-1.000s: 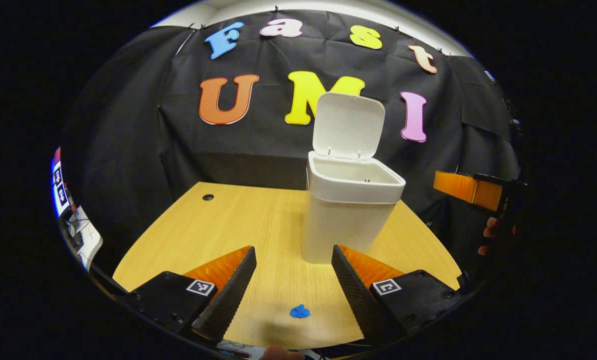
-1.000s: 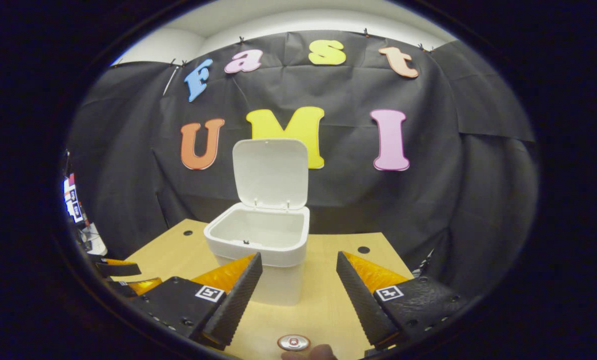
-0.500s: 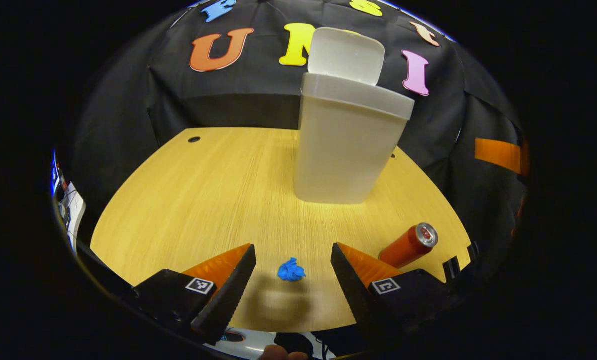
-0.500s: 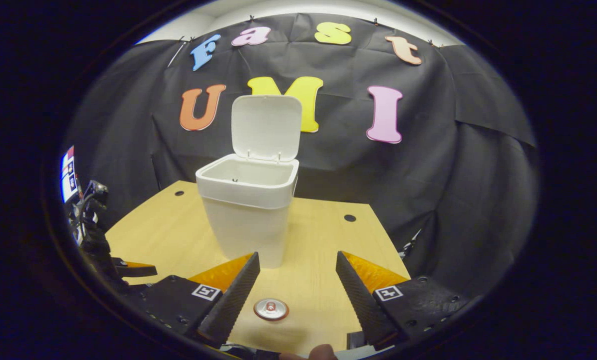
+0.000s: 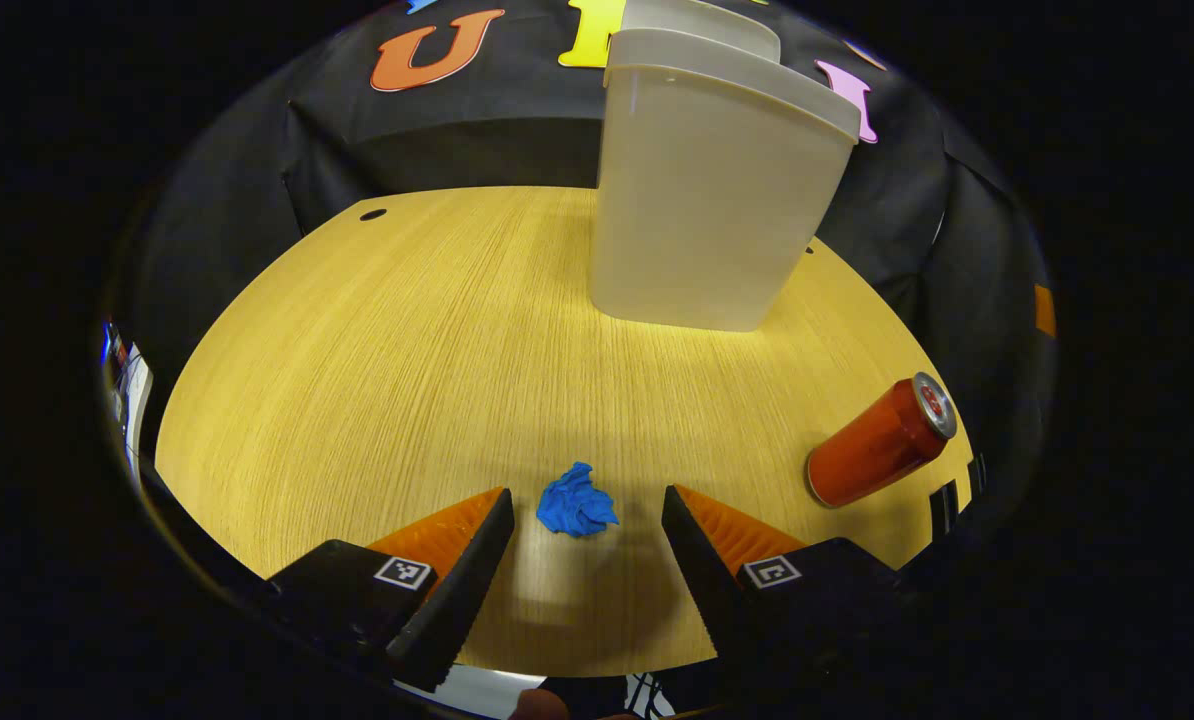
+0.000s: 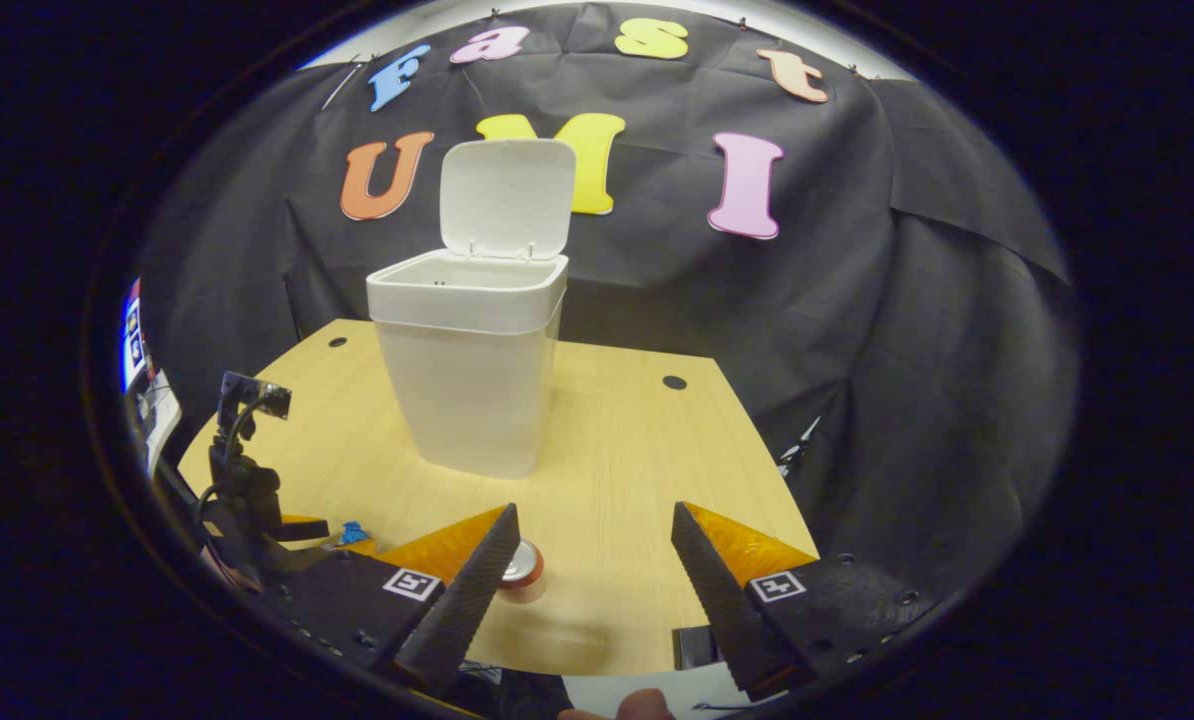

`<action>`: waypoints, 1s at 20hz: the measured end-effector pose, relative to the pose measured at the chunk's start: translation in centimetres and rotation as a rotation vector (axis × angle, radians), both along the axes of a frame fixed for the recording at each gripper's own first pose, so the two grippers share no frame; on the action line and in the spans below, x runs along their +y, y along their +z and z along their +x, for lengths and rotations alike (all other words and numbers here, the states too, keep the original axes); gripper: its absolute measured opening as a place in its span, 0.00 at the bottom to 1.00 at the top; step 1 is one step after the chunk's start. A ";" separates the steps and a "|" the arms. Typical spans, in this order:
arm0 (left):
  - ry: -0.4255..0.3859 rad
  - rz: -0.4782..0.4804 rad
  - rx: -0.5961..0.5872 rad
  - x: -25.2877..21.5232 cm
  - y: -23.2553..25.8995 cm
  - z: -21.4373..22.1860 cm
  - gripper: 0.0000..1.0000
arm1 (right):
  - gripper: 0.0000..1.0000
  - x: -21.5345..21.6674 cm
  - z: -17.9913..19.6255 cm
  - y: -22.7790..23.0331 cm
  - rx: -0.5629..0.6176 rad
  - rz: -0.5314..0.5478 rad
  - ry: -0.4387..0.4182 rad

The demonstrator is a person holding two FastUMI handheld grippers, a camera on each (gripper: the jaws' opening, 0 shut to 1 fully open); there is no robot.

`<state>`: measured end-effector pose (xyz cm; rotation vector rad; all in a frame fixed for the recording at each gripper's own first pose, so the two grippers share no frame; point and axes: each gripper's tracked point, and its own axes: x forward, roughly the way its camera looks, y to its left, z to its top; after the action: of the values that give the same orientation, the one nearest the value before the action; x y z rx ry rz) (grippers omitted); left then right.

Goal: Press the lid of the desktop garbage bin to open it, pick up the crumpled paper on the desktop and throw it into the bin, then pick up the pop can on the desktop and drop it into the bin, and finally close the garbage bin lid.

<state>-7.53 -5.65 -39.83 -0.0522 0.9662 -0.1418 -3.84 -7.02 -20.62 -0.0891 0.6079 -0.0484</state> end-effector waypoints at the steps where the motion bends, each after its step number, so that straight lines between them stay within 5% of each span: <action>1: -0.001 0.006 0.014 0.1 -0.4 0.0 0.96 | 0.96 0.0 -0.2 -0.3 0.007 0.002 -0.003; 4: -0.003 0.017 0.052 0.2 -1.0 -0.1 0.86 | 0.96 0.0 -0.4 -0.7 0.017 0.002 -0.009; 5: -0.002 0.021 0.053 0.4 -1.3 0.1 0.90 | 0.96 0.0 -0.4 -0.7 0.018 0.005 -0.012; 6: -0.004 0.032 0.052 0.5 -1.3 0.2 0.78 | 0.96 0.0 -0.4 -0.8 0.022 0.008 -0.015; 7: -0.010 0.044 0.051 0.7 -1.5 0.3 0.80 | 0.96 0.1 -0.5 -1.1 0.028 0.009 -0.018; 8: -0.019 0.048 0.046 0.7 -1.6 0.4 0.66 | 0.96 0.2 -0.6 -1.4 0.035 0.011 -0.019; 12: -0.036 0.061 0.032 1.0 -1.5 1.5 0.51 | 0.96 0.9 -1.3 -2.0 0.052 0.016 -0.019; 14: -0.055 0.060 0.028 1.0 -1.1 2.3 0.36 | 0.98 1.3 -1.5 -2.1 0.055 0.012 -0.013; 20: -0.075 0.038 -0.045 0.3 3.7 6.6 0.27 | 0.96 2.6 -2.3 -2.9 0.066 0.035 0.003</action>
<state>-0.97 -5.38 -36.11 0.0219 0.9261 -0.1934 -6.17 -4.44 -23.55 -0.0583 0.6746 -0.0320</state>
